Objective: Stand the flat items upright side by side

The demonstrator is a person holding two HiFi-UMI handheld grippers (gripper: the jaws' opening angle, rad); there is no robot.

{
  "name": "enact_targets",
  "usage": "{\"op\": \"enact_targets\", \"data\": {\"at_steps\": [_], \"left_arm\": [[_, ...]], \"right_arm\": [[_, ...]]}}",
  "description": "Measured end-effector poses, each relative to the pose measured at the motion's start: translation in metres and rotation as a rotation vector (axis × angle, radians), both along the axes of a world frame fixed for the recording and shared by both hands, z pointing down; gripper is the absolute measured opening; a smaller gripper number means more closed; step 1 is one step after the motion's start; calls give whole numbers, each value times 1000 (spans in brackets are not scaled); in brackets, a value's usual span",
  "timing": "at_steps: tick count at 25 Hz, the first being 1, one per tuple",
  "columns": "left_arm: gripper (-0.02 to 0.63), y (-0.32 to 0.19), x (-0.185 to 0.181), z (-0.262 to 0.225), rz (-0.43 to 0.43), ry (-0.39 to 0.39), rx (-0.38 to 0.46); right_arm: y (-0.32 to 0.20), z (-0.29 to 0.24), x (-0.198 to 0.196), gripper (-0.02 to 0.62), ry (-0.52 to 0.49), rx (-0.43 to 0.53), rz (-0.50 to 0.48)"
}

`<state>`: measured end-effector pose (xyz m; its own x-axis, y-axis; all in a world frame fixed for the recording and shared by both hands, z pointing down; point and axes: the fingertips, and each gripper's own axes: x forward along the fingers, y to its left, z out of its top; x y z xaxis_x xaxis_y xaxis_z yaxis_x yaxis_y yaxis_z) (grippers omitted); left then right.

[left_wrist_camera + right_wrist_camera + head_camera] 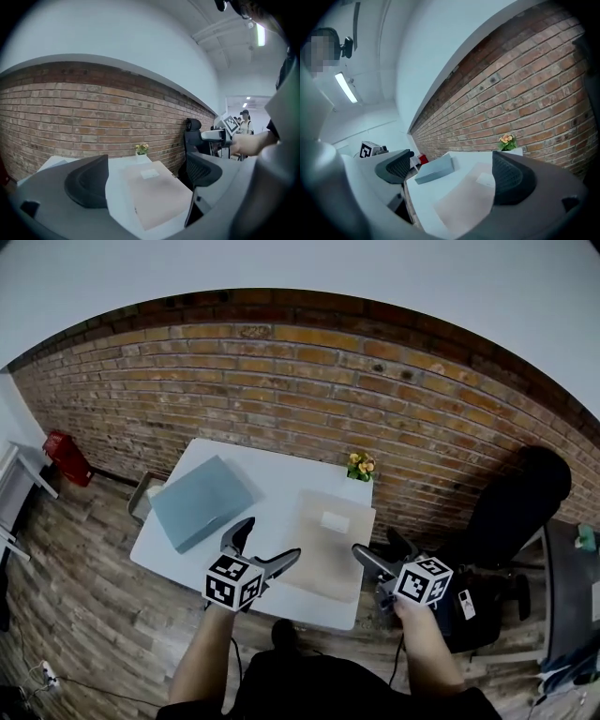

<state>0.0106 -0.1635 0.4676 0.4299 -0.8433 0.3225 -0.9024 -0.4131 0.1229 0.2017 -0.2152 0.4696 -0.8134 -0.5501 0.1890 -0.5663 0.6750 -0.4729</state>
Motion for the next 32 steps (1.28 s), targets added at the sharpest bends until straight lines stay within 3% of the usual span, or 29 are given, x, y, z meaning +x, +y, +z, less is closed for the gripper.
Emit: {"op": "enact_targets", "data": {"at_steps": [5, 13, 19, 25, 32], "left_arm": [[540, -47, -24, 23, 86, 34, -59], [540, -94, -30, 60, 161, 51, -154], [540, -122, -19, 88, 174, 54, -217], [540, -136, -3, 125, 189, -16, -314], [540, -150, 12, 170, 206, -9, -437]], "right_arm": [[-42, 15, -35, 558, 43, -40, 63], [-79, 59, -23, 558, 93, -155, 180], [-96, 97, -6, 558, 114, -236, 191], [-111, 139, 10, 558, 135, -320, 198], [-118, 186, 12, 560, 164, -435, 177]]}}
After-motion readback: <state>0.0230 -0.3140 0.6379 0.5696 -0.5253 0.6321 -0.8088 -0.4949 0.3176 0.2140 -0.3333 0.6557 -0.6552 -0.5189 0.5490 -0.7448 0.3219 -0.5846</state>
